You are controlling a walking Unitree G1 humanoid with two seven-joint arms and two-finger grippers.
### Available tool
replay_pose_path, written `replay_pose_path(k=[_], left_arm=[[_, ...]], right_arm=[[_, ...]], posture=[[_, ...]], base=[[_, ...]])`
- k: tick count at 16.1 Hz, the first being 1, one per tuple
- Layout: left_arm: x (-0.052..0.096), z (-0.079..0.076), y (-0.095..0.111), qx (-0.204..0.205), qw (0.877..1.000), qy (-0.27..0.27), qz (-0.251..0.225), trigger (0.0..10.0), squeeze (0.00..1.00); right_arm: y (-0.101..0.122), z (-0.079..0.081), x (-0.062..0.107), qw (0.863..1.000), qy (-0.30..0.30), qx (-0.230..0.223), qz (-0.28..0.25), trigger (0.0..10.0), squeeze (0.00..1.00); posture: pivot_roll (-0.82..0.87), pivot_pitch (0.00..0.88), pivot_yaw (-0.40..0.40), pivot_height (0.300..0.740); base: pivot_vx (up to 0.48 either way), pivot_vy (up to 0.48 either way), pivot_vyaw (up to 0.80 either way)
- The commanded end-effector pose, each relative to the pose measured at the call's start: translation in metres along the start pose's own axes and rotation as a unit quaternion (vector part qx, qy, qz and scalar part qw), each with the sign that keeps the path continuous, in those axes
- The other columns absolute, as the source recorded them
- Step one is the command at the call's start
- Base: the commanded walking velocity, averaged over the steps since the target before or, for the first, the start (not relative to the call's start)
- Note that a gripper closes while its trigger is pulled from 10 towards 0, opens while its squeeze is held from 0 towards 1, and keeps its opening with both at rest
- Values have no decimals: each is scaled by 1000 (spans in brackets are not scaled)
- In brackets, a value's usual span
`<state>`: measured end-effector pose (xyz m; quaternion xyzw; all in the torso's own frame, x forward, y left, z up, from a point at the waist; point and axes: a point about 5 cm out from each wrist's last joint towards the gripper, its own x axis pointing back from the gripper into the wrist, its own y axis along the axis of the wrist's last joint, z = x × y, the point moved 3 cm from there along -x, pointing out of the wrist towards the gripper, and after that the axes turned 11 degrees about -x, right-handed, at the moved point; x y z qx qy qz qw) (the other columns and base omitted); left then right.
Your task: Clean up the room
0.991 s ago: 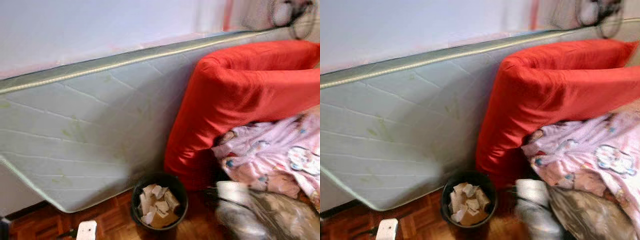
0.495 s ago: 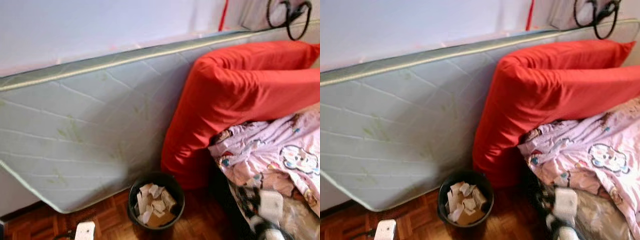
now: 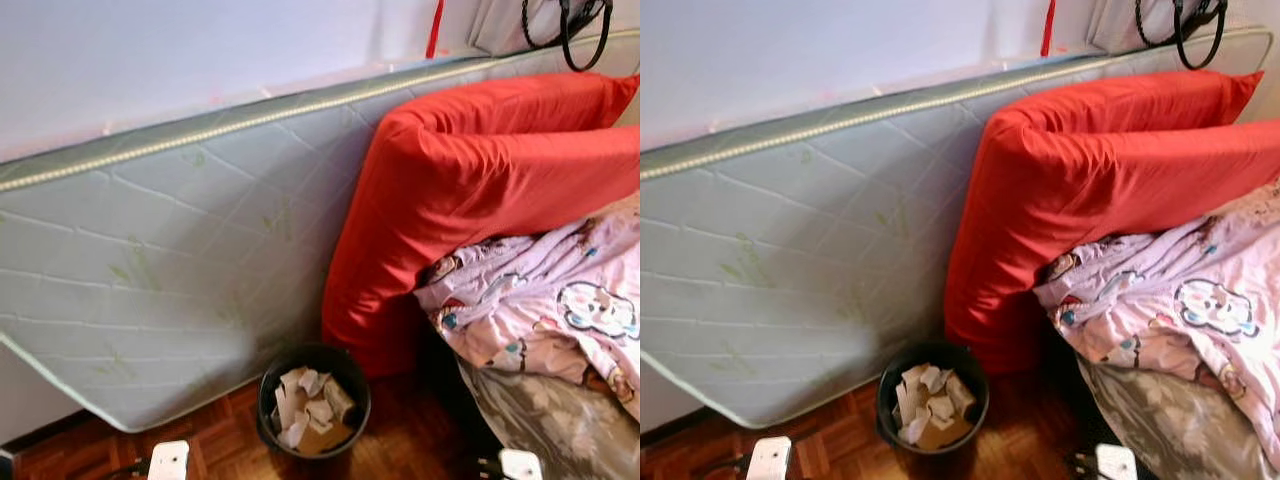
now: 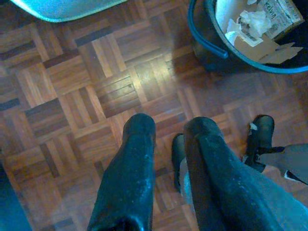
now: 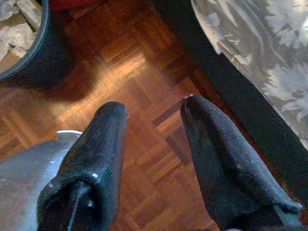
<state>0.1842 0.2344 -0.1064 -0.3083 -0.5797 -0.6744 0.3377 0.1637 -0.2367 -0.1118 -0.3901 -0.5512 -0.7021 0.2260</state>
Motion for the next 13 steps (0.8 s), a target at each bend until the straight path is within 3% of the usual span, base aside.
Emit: replay_pose_path(k=[1, 4, 8, 13], left_arm=[[1, 2, -5, -6, 1000, 3, 10, 10000, 0], [1, 2, -4, 5, 1000, 20, 6, 10000, 0], [1, 0, -6, 5, 1000, 18, 7, 10000, 0], [1, 0, -6, -3, 1000, 14, 1, 10000, 0]], right_arm=[[1, -1, -1, 1000, 0, 4, 10, 10000, 0], [1, 5, -3, 1000, 4, 5, 27, 10000, 0], [-9, 10, -2, 999, 12, 1, 47, 10000, 0], [-15, 3, 0, 998, 10, -1, 63, 10000, 0]], posture=[[94, 0, -2, 740], [97, 0, -13, 740], [97, 0, -15, 740], [100, 0, -17, 740]], base=[[0, 0, 0], [0, 0, -154], [0, 0, -772], [0, 0, -770]])
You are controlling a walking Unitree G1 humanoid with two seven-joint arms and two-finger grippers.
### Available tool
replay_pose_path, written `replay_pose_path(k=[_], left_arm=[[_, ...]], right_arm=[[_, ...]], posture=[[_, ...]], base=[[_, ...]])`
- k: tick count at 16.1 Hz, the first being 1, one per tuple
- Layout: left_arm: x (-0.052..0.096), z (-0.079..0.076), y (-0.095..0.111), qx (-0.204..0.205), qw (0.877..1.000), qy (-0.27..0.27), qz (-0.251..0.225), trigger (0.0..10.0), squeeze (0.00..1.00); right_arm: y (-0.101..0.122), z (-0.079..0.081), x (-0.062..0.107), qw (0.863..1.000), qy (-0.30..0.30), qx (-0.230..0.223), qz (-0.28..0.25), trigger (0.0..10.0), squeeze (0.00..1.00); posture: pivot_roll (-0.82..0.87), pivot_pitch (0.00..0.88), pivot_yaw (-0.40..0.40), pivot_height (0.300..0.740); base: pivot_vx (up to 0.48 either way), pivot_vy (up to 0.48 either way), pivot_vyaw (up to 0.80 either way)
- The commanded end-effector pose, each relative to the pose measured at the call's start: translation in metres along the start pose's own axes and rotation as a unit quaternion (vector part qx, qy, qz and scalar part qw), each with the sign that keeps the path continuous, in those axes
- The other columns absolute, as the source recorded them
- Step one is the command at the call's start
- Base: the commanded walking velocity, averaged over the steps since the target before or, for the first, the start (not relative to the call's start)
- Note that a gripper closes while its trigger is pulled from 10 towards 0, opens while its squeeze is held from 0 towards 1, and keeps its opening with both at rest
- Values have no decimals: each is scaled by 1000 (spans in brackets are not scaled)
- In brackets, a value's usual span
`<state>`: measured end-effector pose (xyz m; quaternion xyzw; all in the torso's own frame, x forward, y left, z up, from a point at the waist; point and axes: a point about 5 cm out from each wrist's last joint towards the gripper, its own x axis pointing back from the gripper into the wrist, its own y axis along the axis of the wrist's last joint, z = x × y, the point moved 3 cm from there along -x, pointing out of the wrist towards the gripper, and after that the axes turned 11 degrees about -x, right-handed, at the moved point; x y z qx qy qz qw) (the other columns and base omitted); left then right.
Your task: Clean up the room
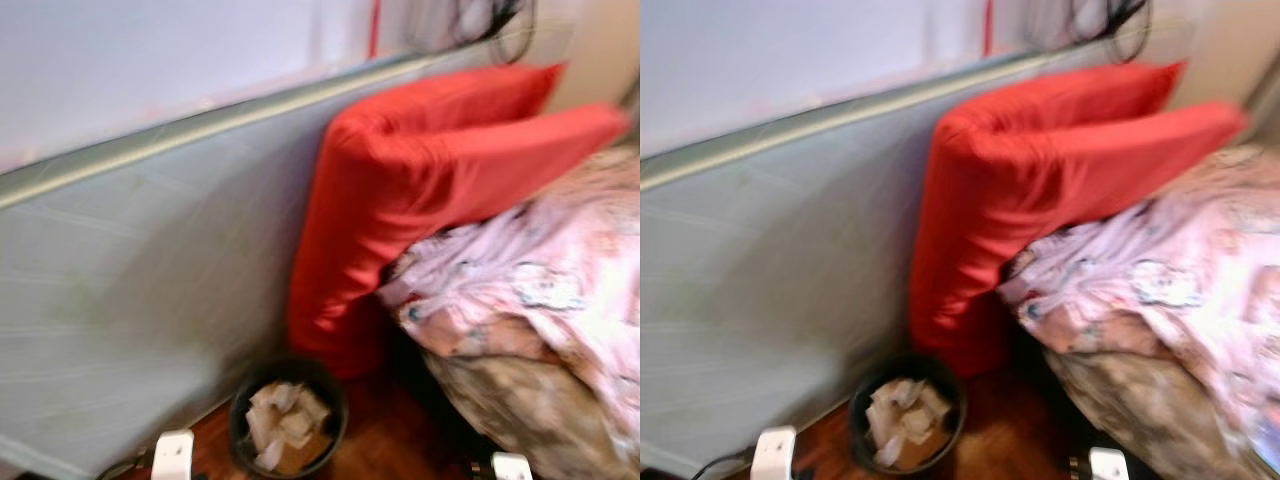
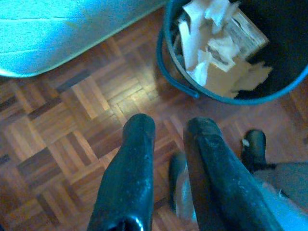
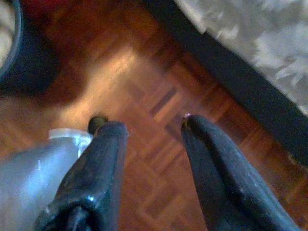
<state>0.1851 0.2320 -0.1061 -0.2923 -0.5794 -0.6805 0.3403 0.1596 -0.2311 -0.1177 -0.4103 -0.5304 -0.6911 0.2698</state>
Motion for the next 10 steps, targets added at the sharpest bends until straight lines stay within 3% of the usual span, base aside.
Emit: replay_pose_path(k=[1, 6, 8, 10], left_arm=[[2, 2, -7, -8, 1000, -1, 10, 10000, 0], [2, 1, -7, -7, 1000, -3, 9, 10000, 0], [2, 1, -7, -6, 1000, -2, 8, 10000, 0], [2, 2, -6, -7, 1000, -3, 7, 10000, 0]], right_arm=[[-6, -1, 1, 1000, -1, -4, 8, 10000, 0], [-5, -1, 0, 1000, -1, -13, 13, 10000, 0], [-5, 0, 0, 999, 4, -29, 13, 10000, 0], [-3, -2, 0, 1000, 0, -18, 9, 10000, 0]], posture=[[99, 0, -19, 740], [93, 0, -19, 740], [94, 0, -19, 740], [94, 0, -18, 740]], base=[[0, 0, 0], [0, -320, 0], [0, -319, -703], [0, -319, 0]])
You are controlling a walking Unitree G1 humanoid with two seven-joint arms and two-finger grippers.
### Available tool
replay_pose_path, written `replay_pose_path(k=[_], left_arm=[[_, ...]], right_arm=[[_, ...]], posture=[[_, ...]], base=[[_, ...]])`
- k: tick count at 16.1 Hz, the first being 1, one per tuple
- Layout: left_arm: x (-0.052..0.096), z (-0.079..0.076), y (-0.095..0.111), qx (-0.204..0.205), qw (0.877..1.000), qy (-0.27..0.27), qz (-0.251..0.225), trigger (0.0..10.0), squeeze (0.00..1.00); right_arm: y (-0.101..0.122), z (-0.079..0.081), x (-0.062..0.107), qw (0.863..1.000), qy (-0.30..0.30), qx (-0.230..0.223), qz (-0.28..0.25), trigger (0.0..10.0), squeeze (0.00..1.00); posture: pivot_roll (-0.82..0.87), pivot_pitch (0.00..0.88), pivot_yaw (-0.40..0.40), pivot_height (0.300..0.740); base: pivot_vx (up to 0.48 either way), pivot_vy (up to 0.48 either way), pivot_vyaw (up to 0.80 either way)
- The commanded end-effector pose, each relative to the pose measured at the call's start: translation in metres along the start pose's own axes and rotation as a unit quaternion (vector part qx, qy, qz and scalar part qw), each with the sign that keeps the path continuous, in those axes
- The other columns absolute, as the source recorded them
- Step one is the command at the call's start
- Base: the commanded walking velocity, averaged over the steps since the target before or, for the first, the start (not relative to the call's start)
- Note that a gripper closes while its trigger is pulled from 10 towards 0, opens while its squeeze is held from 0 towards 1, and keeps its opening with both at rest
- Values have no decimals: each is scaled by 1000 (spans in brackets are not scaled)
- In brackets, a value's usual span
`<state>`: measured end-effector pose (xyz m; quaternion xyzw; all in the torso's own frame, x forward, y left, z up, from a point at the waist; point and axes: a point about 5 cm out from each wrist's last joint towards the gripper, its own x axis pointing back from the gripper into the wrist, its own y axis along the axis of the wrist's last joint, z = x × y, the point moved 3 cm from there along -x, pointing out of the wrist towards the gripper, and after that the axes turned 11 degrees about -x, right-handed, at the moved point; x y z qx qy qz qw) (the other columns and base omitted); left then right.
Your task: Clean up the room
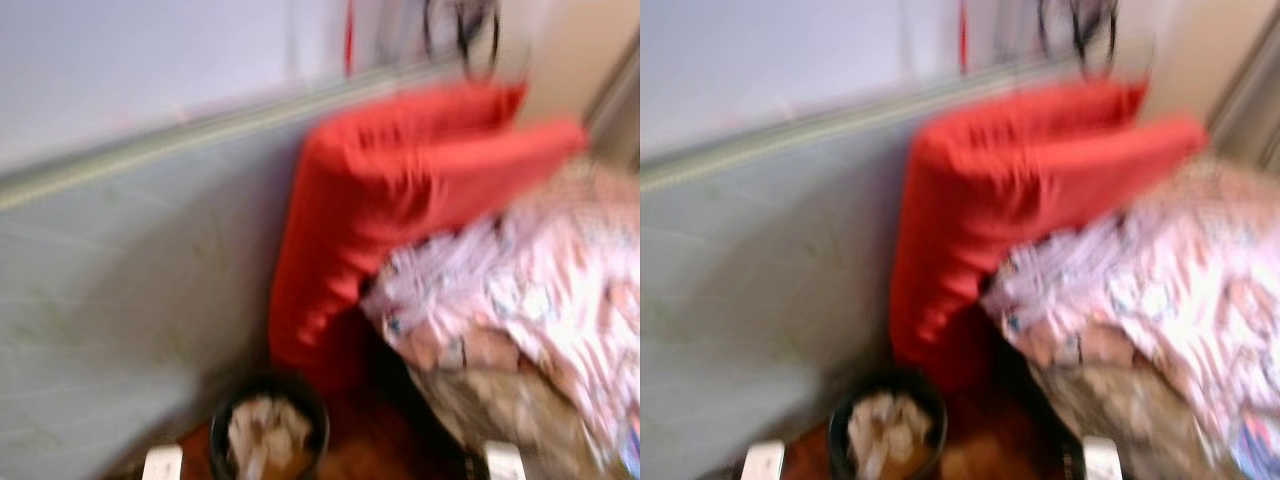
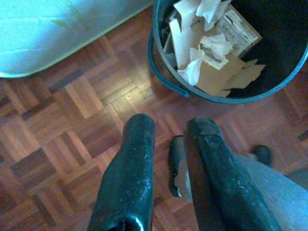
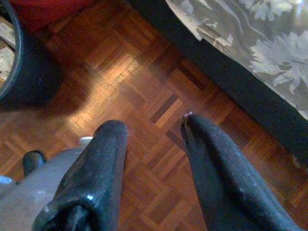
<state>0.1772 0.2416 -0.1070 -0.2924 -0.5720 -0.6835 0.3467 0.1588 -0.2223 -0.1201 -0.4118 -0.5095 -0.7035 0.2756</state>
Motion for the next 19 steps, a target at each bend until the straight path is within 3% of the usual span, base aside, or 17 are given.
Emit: replay_pose_path(k=[1, 8, 19], left_arm=[[-1, -7, 2, -1, 1000, -9, 1, 10000, 0], [-2, -7, 4, 2, 1000, -10, -2, 10000, 0], [-2, -9, 5, 8, 1000, -15, -4, 10000, 0]], right_arm=[[2, -8, 1, 1000, -11, 2, -3, 10000, 0], [8, -4, 0, 1000, -5, -9, -14, 10000, 0], [8, -5, 0, 1000, -3, -13, -11, 10000, 0]], posture=[[95, 0, -19, 740], [96, 0, -17, 740], [92, 0, -14, 740]], base=[[0, -322, 0], [0, -319, 0], [0, -320, -757]])
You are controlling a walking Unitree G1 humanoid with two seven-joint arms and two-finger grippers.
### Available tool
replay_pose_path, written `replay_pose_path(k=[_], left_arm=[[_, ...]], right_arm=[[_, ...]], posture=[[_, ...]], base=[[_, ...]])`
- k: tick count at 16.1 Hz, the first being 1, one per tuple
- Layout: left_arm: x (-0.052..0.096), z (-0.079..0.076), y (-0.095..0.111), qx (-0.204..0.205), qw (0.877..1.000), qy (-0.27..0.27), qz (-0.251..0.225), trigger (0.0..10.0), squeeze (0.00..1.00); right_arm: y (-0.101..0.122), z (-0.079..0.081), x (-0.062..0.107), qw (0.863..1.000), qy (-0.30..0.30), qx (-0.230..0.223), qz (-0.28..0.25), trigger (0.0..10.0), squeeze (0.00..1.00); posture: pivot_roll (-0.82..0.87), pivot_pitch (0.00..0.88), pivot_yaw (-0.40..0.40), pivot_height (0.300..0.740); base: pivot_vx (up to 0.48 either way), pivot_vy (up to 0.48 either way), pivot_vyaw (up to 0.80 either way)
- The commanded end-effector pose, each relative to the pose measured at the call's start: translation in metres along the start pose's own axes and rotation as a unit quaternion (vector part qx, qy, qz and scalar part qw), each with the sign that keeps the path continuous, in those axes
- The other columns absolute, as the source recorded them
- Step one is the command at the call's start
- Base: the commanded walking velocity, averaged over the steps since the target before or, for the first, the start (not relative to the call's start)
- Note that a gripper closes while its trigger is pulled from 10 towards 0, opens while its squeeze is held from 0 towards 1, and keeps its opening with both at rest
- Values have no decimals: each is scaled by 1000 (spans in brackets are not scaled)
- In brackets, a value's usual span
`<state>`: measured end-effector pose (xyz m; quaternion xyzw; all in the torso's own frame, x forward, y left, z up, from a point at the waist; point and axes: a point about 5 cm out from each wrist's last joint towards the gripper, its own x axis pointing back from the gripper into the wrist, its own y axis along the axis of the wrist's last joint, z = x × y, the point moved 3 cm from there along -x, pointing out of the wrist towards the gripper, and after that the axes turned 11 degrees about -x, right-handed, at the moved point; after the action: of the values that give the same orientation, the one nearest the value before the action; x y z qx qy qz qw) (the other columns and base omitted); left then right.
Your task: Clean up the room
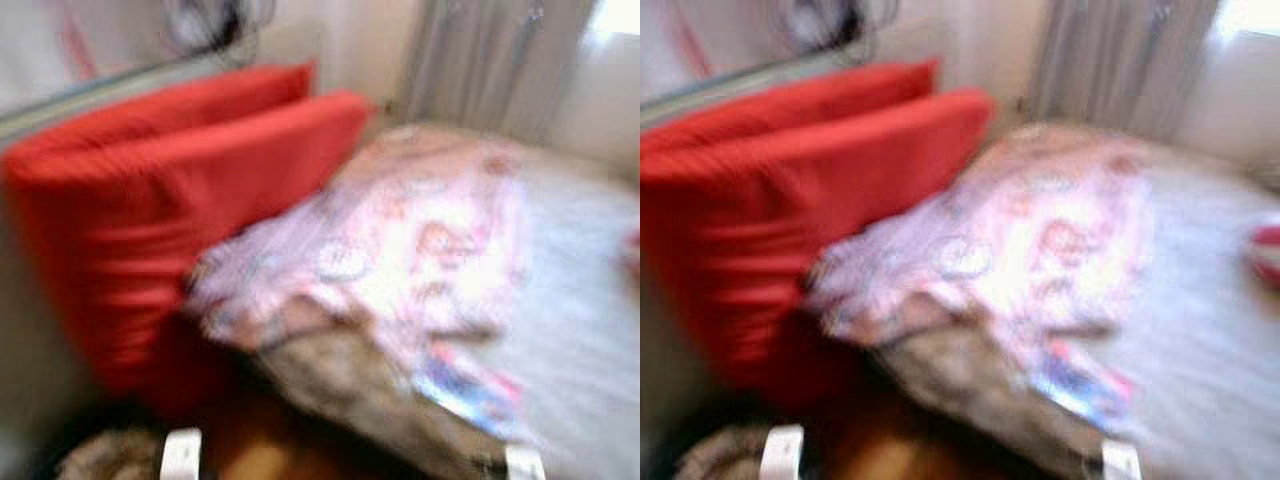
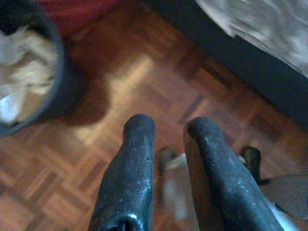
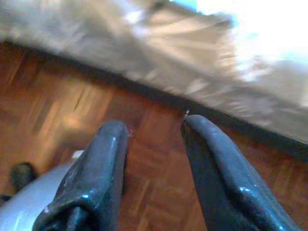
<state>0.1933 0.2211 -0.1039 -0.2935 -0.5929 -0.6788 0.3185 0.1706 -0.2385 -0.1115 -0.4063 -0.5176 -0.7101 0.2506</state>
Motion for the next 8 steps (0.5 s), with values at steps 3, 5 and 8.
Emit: replay_pose_path(k=[3, 5, 8], left_arm=[[4, 11, -13, -5, 1000, 10, 23, 10000, 0], [4, 12, -13, -9, 1000, 9, 25, 10000, 0], [5, 15, -15, -18, 999, 7, 27, 10000, 0]], right_arm=[[-10, 7, 0, 1000, 8, -11, 8, 10000, 0], [-10, 8, 0, 1000, 8, -14, 7, 10000, 0], [-13, 12, 0, 1000, 13, -22, 7, 10000, 0]], posture=[[90, 0, -2, 740], [87, 0, 5, 740], [81, 0, 28, 740]], base=[[0, 0, -502], [0, 0, 0], [0, 0, 0]])
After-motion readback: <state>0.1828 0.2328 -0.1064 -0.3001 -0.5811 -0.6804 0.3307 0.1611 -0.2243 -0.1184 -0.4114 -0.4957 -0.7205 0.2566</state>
